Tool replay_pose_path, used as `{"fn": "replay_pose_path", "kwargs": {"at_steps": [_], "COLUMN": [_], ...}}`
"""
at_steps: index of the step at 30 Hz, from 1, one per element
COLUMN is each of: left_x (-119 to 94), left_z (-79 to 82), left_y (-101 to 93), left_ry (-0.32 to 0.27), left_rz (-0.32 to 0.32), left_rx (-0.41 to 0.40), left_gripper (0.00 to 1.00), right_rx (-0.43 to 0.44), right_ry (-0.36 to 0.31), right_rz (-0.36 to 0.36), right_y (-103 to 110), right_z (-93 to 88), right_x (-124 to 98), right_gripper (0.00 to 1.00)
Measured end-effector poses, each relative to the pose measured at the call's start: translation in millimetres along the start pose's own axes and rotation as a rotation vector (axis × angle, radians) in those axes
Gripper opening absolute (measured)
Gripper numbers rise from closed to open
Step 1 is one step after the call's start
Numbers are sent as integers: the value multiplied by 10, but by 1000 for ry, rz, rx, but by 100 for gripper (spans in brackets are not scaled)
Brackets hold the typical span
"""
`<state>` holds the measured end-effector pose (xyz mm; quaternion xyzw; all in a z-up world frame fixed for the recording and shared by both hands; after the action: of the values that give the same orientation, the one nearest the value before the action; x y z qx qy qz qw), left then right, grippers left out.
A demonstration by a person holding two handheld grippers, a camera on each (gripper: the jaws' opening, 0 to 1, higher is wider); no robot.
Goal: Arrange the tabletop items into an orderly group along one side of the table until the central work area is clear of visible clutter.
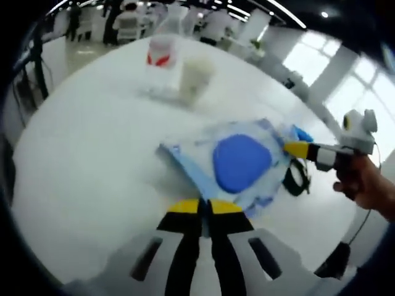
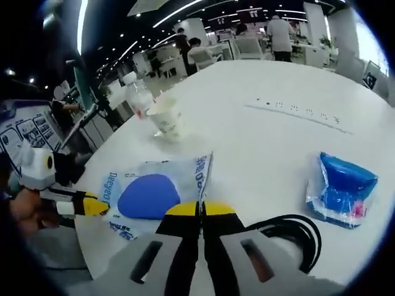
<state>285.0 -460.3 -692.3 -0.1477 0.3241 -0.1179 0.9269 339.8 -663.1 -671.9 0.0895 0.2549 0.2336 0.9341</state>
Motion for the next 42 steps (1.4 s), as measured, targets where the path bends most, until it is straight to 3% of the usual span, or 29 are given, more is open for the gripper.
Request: {"fn": "replay_pose_path", "kwargs": {"at_steps": [3, 9, 16, 27, 37, 42], "left_x": [74, 229, 425, 602, 1013, 1187], "left_z": [119, 347, 484, 691, 818, 844], "left_y": [-99, -247, -334, -414, -485, -529], "left_ry": [-11, -42, -39, -41, -20, -9], "left_rz": [-27, -79, -111, -122, -119, -119], "left_rx": [34, 101, 172, 222, 277, 316], "left_gripper": [1, 1, 1, 1, 1, 1], "right_rx": [61, 41, 49, 86, 124, 103], "right_ry": [-46, -65, -81, -102, -80, -51], "right_rz": [-32, -68, -96, -118, -168, -183], "right_y": [-76, -233, -330, -444, -723, -867], "right_z": [74, 151, 180, 258, 261, 214], "right_x": [-94, -214, -274, -185, 1, 95], "right_gripper": [0, 0, 0, 0, 0, 1]}}
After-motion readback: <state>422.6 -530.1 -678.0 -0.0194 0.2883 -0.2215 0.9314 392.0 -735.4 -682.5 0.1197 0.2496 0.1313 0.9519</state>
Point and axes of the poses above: the point that each gripper's makers call its tool centre point, and the gripper's own axes: x roughly forward along the fingers, y roughly to its left, z roughly out of its top, the point moved 4 cm from there along -x, roughly backward along the fingers, and after that the axes turned 14 degrees about -y, right-handed, at the moved point
